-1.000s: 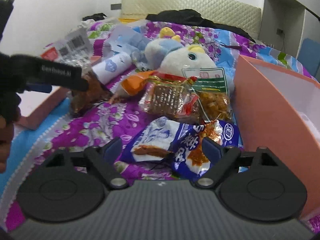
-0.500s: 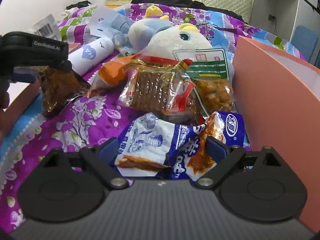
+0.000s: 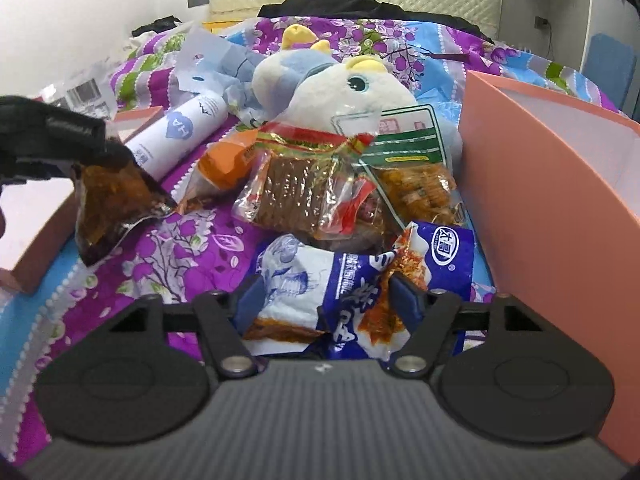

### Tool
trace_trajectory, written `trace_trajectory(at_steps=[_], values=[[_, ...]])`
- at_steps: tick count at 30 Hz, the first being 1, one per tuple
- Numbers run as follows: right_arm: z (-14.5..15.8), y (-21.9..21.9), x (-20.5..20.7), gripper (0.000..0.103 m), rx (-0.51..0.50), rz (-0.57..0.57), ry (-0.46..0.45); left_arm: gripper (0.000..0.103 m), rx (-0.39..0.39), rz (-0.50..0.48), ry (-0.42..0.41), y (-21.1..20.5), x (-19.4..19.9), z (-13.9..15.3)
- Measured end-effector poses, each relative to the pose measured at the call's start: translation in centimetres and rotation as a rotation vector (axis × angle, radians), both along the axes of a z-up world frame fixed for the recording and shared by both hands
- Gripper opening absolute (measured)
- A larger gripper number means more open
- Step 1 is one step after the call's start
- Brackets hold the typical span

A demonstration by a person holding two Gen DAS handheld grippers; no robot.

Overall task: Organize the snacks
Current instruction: 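Grasp the white red-logo snack bag with the left gripper while the right gripper grasps the blue-white bag, then carry both bags into the deep pink box and open both grippers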

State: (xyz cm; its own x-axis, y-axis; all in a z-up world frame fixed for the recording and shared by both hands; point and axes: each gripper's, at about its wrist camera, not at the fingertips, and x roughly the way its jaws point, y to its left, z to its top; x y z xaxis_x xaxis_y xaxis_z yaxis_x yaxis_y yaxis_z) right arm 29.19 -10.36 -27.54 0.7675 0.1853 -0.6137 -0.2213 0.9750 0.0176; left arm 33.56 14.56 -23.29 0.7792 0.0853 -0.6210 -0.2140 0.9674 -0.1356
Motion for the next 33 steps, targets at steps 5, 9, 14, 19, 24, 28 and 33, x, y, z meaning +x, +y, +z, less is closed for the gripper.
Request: trace_trajectory(at_steps=[5,9,14,19,24,28,33], values=[[1.0,-0.1,-1.2,0.068,0.009,0.017,-0.006,0.047,0.009,-0.030,0.015,-1.0,-2.4,1.6],[2.2,-0.8,-2.4,0.068,0.032,0.022,-0.012,0.047,0.019,-0.058,0.022,-2.2,-4.4,3.2],[3.9,-1.6,-4.1,0.067,0.038,0.036,-0.029,0.047,0.020,-0.089,0.054,-3.9,-7.0,4.8],[5.3,-2.5,-6.3,0.067,0.055,0.043,-0.026,0.047,-0.016,-0.109,0.069,-4.8,-9.9,6.2],[6.6,-3.0,-8.7,0.067,0.059,0.058,-0.032,0.047,-0.011,-0.137,0.095,-5.9,-12.8,6.8],[7.2,-3.5,-10.6,0.067,0.065,0.078,-0.027,0.047,-0.026,-0.131,0.119,-6.1,-15.1,6.7],[7.9,-4.2,-13.0,0.067,0.068,0.102,-0.019,0.047,-0.029,-0.128,0.155,-6.2,-17.7,6.3]])
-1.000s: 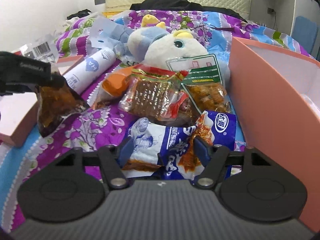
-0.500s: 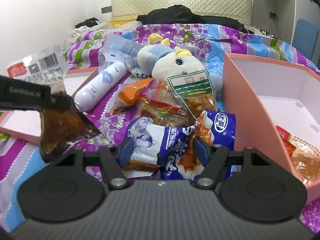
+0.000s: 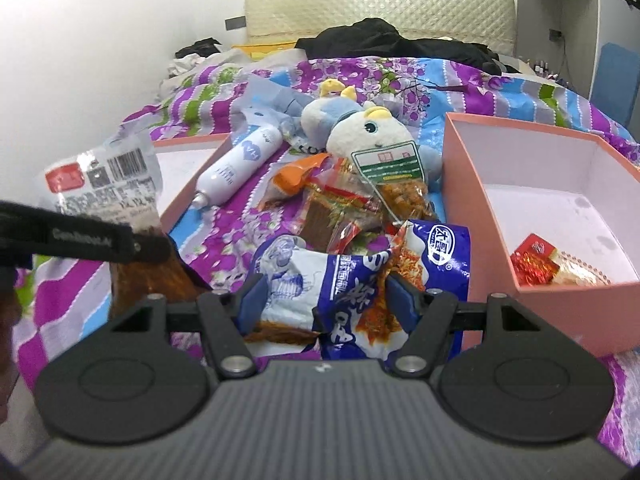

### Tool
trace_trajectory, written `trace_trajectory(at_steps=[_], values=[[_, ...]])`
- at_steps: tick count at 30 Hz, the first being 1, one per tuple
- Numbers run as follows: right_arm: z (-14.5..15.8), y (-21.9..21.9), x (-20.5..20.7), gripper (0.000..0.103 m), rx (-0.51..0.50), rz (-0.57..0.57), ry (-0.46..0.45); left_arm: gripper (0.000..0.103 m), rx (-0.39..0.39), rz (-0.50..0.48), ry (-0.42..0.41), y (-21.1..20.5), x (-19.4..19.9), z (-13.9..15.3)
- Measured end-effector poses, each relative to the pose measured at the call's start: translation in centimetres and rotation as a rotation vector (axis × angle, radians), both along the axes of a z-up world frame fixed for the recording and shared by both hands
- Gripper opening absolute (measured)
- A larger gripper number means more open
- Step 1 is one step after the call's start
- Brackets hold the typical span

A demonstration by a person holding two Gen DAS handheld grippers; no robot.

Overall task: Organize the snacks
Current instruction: 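Carry both bags into the deep pink box and open both grippers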

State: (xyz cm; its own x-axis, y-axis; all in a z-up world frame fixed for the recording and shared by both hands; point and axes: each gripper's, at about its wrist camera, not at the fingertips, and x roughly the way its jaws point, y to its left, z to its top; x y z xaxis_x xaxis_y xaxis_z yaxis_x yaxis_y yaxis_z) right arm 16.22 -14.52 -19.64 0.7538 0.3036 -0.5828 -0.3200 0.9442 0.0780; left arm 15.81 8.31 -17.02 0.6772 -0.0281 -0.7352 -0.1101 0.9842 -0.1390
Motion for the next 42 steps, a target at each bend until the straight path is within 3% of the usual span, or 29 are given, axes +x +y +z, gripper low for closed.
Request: trace_trajectory(at_steps=[7,13,21,31,37,42], values=[[0.0,-1.0,-1.7,0.067,0.001,-0.006,0.018,0.047,-0.010,-0.028,0.039,-0.6,-2.9,-0.4],[1.9,-2.1,-2.2,0.067,0.018,-0.034,-0.012,0.047,-0.012,-0.070,0.049,-1.8,-2.5,0.9],[6.5,-4.7,-1.6,0.066,0.042,-0.063,-0.104,0.047,-0.045,-0.129,-0.007,-4.0,0.5,6.2],[12.0,-10.6,0.5,0.066,0.044,-0.192,-0.229,0.047,-0.080,-0.223,-0.127,-9.2,4.8,13.6],[13.1,-14.4,1.8,0.066,0.016,-0.268,-0.251,0.047,-0.109,-0.302,-0.132,-13.6,7.5,14.6],[11.8,-17.3,3.4,0.066,-0.014,-0.313,-0.221,0.047,-0.107,-0.356,-0.107,-17.6,10.0,13.6]])
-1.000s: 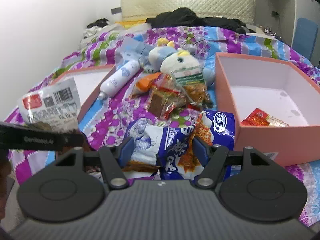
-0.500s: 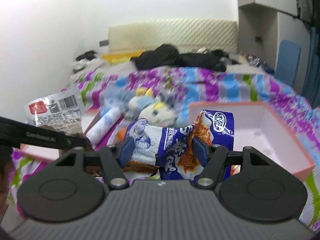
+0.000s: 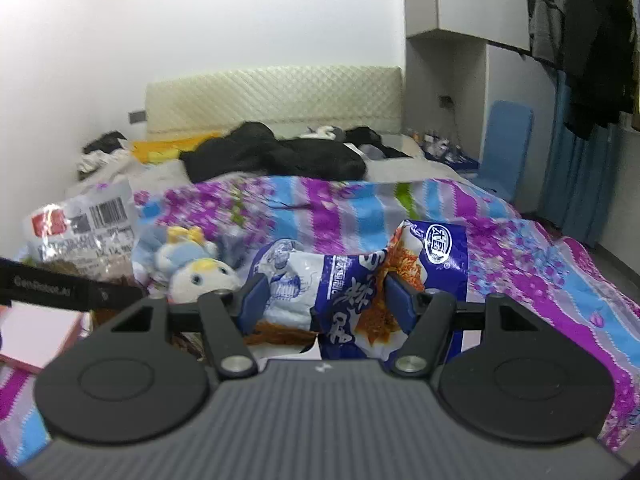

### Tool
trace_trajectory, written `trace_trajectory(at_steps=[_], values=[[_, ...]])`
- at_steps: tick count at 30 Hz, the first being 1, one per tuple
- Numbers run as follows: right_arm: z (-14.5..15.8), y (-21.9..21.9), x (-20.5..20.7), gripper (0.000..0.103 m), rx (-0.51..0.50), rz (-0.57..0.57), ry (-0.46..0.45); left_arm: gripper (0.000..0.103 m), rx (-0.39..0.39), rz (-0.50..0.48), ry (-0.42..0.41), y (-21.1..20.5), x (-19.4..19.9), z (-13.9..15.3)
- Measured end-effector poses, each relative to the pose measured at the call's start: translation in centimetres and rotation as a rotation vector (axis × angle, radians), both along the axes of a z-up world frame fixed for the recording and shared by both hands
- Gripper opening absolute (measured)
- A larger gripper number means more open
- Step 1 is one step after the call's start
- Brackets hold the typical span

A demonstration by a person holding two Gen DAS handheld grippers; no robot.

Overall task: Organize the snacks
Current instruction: 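Carry both bags into the deep pink box and open both grippers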

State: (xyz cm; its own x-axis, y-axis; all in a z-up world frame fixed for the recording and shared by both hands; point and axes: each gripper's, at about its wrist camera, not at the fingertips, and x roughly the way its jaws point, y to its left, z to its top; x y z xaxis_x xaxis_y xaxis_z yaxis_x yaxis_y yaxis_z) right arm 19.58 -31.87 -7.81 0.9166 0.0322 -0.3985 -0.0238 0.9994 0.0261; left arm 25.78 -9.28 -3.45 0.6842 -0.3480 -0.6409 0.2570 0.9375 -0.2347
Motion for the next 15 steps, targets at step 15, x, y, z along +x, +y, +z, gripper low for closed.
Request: trace_trajectory(at_steps=[15], values=[[-8.5,-4.9,6.2,0.066,0.037,-0.050,0.196,0.048,0.113,-0.091,0.129,-7.6,7.9,-7.7]])
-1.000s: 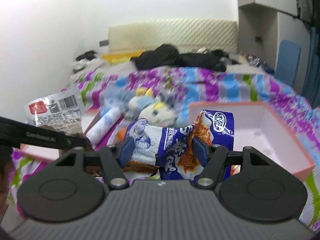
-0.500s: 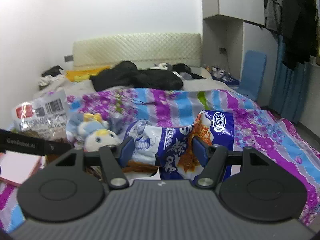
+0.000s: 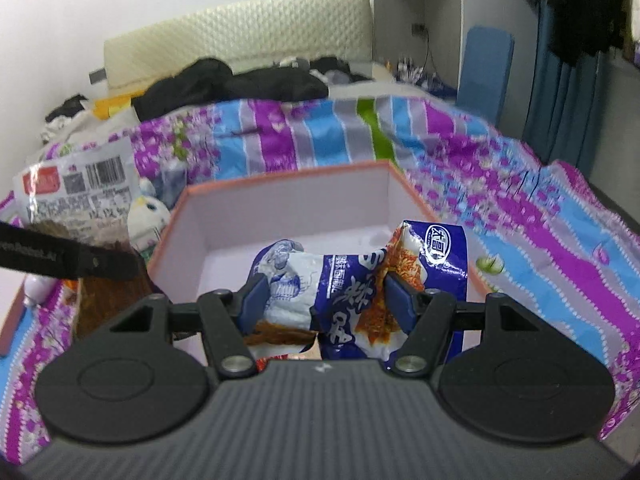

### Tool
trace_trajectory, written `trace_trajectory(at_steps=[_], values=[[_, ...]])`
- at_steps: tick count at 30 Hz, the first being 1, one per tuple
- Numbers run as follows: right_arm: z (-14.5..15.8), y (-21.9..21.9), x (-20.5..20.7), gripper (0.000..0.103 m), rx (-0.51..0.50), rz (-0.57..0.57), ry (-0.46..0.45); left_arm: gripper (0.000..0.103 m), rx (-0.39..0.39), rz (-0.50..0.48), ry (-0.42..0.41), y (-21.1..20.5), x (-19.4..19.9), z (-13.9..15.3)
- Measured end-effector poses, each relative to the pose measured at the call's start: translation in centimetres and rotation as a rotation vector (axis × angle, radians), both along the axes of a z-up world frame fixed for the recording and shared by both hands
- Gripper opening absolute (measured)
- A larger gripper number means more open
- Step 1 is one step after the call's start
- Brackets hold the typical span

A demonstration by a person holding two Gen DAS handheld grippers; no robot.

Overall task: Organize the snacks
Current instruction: 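Carry both bags into the deep pink box and open both grippers, then lift both grippers out of the deep pink box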

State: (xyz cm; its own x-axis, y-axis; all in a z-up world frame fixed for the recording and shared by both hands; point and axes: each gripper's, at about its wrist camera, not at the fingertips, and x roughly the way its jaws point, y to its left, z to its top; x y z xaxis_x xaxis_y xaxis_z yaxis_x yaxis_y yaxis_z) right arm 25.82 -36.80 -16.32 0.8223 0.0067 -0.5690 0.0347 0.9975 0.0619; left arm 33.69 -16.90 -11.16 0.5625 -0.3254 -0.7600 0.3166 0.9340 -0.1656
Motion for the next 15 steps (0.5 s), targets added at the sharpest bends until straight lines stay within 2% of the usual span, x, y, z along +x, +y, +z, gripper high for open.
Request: trace_trajectory(at_steps=[6,7,8,9,10,11,15], values=[[-2.1,-0.2,1.0,0.067,0.015,-0.006,0.058,0.048,0.001,-0.009,0.023,0.0,1.0,-1.4],[-2.1,-0.2,1.1,0.068,0.017,-0.008,0.065,0.055,0.000,-0.014,0.020,0.0,0.9,-1.3],[-2.1,-0.1,1.0,0.068,0.020,-0.014,0.072,0.066,-0.004,-0.016,0.012,0.2,0.8,-1.2],[-2.0,-0.1,0.9,0.073,0.027,-0.019,0.073,0.072,-0.005,-0.013,0.002,0.4,0.5,-0.9],[-1.9,-0.1,0.8,0.082,0.031,-0.025,0.072,0.077,-0.006,-0.008,-0.011,0.6,0.3,-0.6],[-1.7,0.0,0.6,0.087,0.029,-0.033,0.068,0.078,-0.008,-0.004,-0.021,0.8,0.0,-0.2],[-0.5,0.3,-0.4,0.087,0.043,-0.045,0.050,0.078,-0.019,0.010,-0.048,1.9,-1.4,1.5]])
